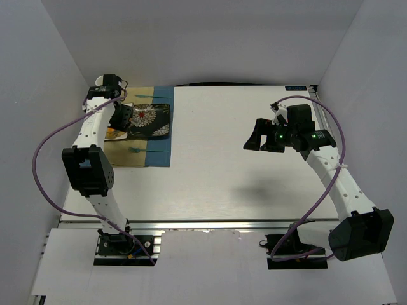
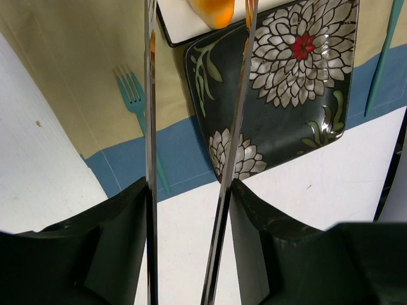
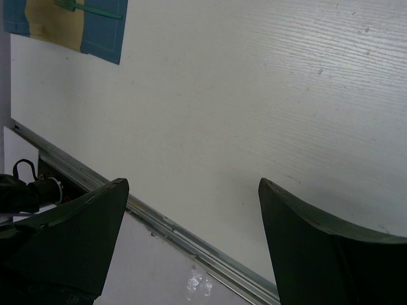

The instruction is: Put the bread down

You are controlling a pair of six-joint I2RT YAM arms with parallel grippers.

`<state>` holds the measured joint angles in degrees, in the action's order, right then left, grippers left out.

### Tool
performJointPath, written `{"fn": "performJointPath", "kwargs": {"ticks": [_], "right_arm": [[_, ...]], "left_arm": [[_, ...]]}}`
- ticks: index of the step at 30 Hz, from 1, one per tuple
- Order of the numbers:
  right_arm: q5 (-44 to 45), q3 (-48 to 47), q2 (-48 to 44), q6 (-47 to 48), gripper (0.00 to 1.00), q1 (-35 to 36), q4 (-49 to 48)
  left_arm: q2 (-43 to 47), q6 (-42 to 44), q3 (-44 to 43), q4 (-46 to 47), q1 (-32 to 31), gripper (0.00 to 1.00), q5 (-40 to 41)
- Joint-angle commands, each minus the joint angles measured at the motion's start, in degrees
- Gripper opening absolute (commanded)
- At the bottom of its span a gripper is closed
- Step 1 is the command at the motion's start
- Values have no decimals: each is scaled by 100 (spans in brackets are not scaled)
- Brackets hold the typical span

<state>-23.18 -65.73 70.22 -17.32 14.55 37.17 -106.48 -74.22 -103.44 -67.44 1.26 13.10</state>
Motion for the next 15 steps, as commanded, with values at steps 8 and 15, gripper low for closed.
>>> {"fn": "performJointPath", "kwargs": {"ticks": [8, 15], "right_arm": [[33, -45, -26, 141, 89, 31, -104], [68, -45, -8, 194, 89, 31, -87]], "left_arm": [[-92, -207, 34, 47, -38, 61, 280], [-181, -260, 139, 29, -46, 61, 307]]}}
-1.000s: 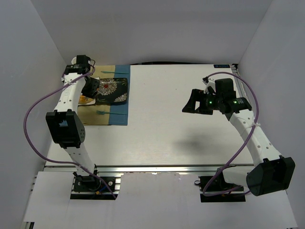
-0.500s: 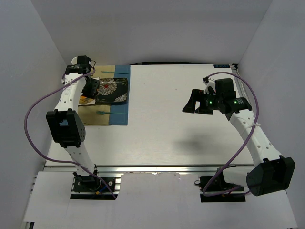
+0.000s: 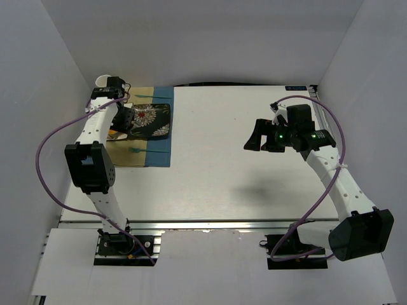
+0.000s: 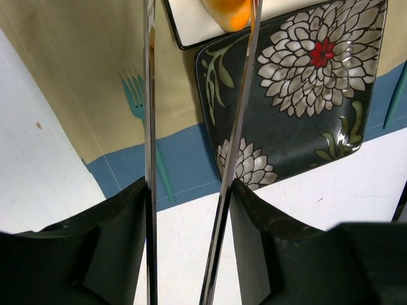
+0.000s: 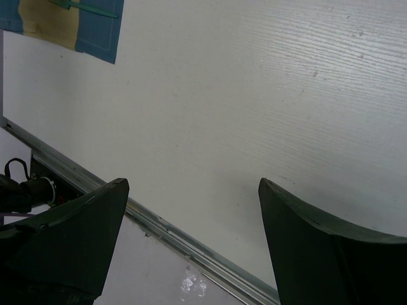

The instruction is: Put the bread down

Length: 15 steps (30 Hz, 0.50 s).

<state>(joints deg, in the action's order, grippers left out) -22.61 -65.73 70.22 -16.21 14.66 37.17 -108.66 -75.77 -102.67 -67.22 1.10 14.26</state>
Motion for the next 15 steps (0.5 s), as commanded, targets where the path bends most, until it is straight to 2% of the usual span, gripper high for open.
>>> {"fn": "performJointPath", "kwargs": {"ticks": [1, 7, 8, 11, 15], "right_arm": [[11, -45, -8, 83, 89, 11, -87], [29, -36, -8, 91, 89, 20, -78], [29, -45, -8, 100, 89, 11, -78], [29, -36, -8, 91, 89, 11, -78], [-6, -18, -8, 91, 89, 11, -96]], "left_arm": [[38, -105, 89, 16, -23, 61, 191], [161, -175, 344, 86, -22, 37, 217], [187, -175, 362, 86, -22, 27, 226], [258, -202, 415, 34, -22, 13, 252], [380, -272, 327, -72, -23, 12, 314]]}}
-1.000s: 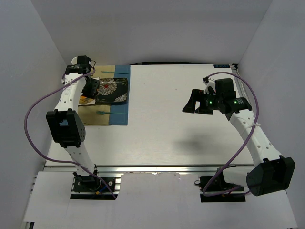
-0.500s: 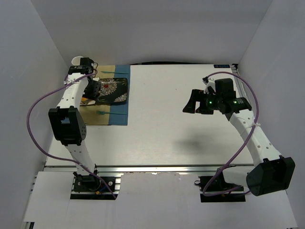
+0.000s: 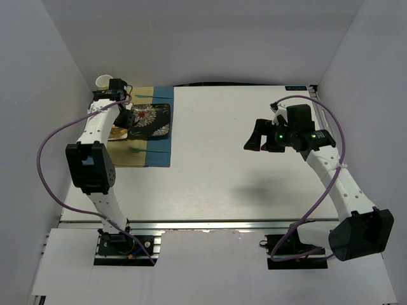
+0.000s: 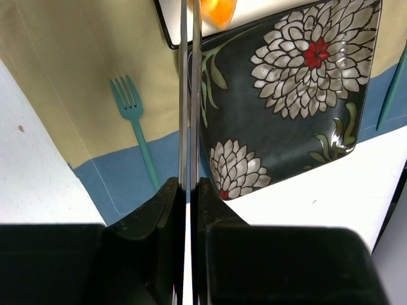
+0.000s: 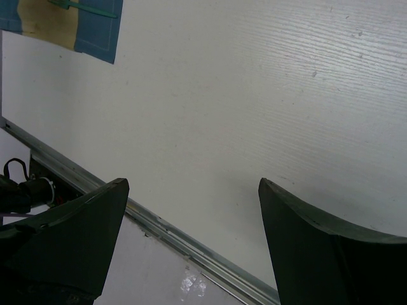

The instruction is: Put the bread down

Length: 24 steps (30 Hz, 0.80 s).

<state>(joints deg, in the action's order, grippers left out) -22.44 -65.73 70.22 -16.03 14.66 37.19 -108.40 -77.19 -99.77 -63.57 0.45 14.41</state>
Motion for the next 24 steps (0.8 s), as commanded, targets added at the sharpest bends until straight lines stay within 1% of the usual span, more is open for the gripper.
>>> {"fn": "performJointPath", "kwargs": {"ticks": [1, 10, 13, 19, 21, 22, 23, 24], "right_arm": [[-33, -10, -8, 74, 89, 11, -98], [-85, 52, -25, 21, 89, 11, -159], [-129, 69, -17, -5, 89, 11, -194], [-182, 96, -25, -32, 89, 11, -247], [-182, 113, -60, -32, 90, 11, -247], [-182, 122, -61, -40, 89, 11, -273], [-191, 122, -61, -49, 89, 20, -274], [-174, 114, -52, -40, 89, 11, -265]], "left_arm": [[389, -156, -7, -454, 43, 12, 307], [978, -420, -245, -744, 43, 8, 316], [1180, -464, -184, -639, 43, 8, 299], [1137, -245, -421, -762, 43, 9, 220], [1084, 54, -561, -595, 43, 8, 124], [1049, 203, -622, -447, -157, 8, -34], [927, 517, -806, -411, -194, 8, -105], [848, 634, -947, -428, -290, 8, -158]]}}
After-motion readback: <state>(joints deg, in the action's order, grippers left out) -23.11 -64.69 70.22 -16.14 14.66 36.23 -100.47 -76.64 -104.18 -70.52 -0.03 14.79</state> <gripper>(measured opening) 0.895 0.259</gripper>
